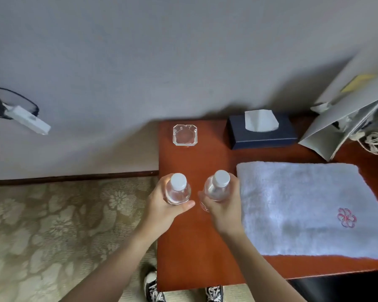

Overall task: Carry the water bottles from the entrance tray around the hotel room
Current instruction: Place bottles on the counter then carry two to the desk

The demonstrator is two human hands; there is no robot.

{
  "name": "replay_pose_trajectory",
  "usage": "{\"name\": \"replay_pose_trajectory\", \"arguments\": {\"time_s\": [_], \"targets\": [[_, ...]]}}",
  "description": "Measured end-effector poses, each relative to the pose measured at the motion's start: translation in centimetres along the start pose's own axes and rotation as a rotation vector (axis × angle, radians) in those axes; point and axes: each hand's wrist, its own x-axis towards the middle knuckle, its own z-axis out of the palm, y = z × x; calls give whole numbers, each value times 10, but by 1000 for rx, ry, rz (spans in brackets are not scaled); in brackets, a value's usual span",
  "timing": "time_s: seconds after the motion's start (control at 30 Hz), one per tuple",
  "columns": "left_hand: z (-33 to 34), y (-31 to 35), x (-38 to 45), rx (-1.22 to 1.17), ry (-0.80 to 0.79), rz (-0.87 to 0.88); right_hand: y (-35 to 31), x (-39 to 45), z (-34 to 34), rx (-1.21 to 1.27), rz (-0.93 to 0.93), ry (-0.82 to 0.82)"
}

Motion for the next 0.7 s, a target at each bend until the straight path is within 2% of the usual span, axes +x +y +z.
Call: {"name": "replay_pose_trajectory", "arguments": {"time_s": [0.17,0.43,0.7], "targets": [[17,-48,21,45,-6,1,50,11,9,-42,52,17],[25,-100,17,98,-35,2,106,-7,14,-48,11,-7],[22,-131,22,214,-152,-82,134,3,-13,-286,81,-286]]}}
